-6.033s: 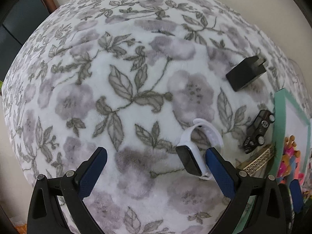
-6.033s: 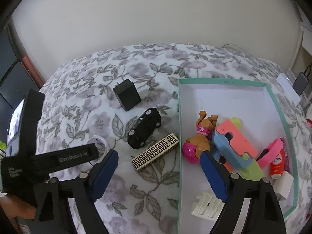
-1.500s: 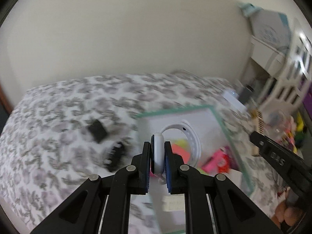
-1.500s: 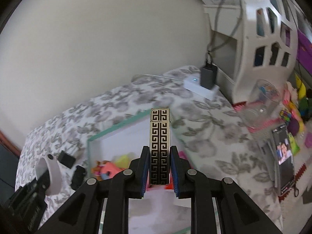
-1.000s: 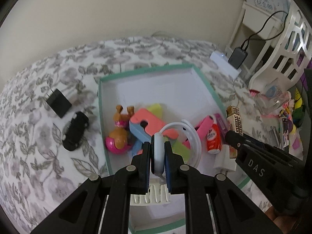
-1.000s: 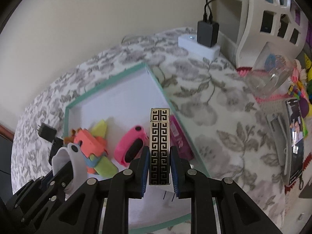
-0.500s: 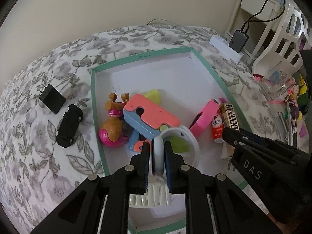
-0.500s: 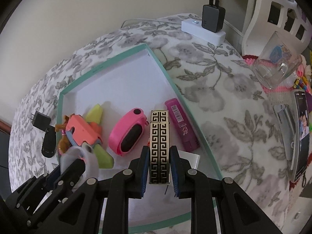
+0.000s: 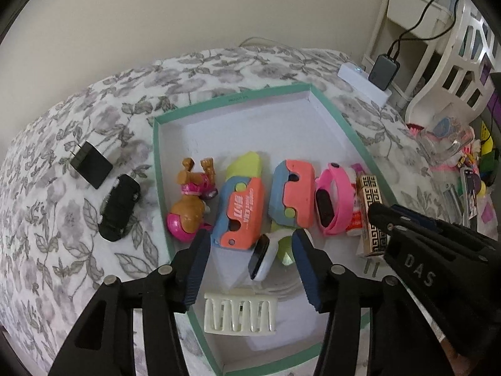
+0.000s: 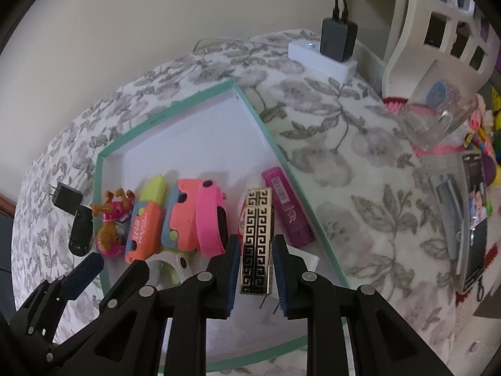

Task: Organize rigid objects
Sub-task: 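Open both grippers to drop the band and bar into the tray, then move both grippers back toward the black charger and toy car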

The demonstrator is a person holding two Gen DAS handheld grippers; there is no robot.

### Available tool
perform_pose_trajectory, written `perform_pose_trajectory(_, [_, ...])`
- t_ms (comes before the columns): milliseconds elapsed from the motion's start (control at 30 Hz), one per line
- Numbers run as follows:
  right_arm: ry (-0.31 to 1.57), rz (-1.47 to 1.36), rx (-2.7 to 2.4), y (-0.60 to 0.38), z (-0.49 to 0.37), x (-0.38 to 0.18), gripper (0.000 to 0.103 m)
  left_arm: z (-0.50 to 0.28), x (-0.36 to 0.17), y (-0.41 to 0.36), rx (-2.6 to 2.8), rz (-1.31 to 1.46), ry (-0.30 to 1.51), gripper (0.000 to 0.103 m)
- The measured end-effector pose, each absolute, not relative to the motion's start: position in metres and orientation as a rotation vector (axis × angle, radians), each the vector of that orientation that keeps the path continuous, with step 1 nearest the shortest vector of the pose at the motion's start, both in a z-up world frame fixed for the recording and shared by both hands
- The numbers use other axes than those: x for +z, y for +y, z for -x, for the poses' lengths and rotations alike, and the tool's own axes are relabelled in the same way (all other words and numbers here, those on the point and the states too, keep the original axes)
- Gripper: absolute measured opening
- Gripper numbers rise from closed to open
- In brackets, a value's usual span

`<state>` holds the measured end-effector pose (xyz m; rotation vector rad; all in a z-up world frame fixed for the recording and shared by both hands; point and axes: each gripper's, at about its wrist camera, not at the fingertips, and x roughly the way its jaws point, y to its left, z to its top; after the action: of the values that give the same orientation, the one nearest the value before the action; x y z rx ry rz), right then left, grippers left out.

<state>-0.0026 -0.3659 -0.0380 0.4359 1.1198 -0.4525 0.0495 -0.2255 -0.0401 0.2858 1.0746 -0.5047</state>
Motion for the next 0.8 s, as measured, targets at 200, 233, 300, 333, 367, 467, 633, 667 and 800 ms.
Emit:
perform_pose_trajectory(200, [1.027,-0.411,-0.463,-0.363,0.005,-0.006,0.023,-0.054,-0.020,-0.214,-0.449,-0.267,1.016,0.058])
perform_pose_trajectory(233, [1.013,-0.409,-0.464,-0.362,0.005,-0.002,0.023,-0.056,-0.017,-0.212,-0.433,-0.265,1.006,0.061])
perform_pose_trajectory(300, [0.989,-0.403,-0.466,-0.360,0.006,0.005,0.023,-0.059,-0.011,-0.205,-0.394,-0.255,0.990,0.065])
perform_pose_trajectory(333, [0.979,-0.400,-0.466,-0.358,0.006,0.009,0.023,-0.060,-0.010,-0.202,-0.379,-0.251,0.988,0.065])
perform_pose_trajectory(367, [0.975,-0.397,-0.464,-0.357,0.005,0.010,0.023,-0.062,-0.008,-0.199,-0.360,-0.245,0.986,0.065])
perform_pose_trajectory(467, [0.986,-0.391,-0.453,-0.354,0.003,0.008,0.023,-0.068,-0.005,-0.188,-0.276,-0.244,0.987,0.067])
perform_pose_trajectory(633, [1.033,-0.368,-0.416,-0.340,-0.005,-0.003,0.023,-0.083,-0.018,-0.159,-0.093,-0.231,1.071,0.079])
perform_pose_trajectory(667, [1.042,-0.358,-0.407,-0.336,-0.008,-0.005,0.023,-0.086,-0.020,-0.153,-0.069,-0.221,1.085,0.079])
perform_pose_trajectory(800, [1.065,-0.312,-0.376,-0.317,-0.016,-0.011,0.037,-0.095,-0.025,-0.131,-0.001,-0.166,1.118,0.084])
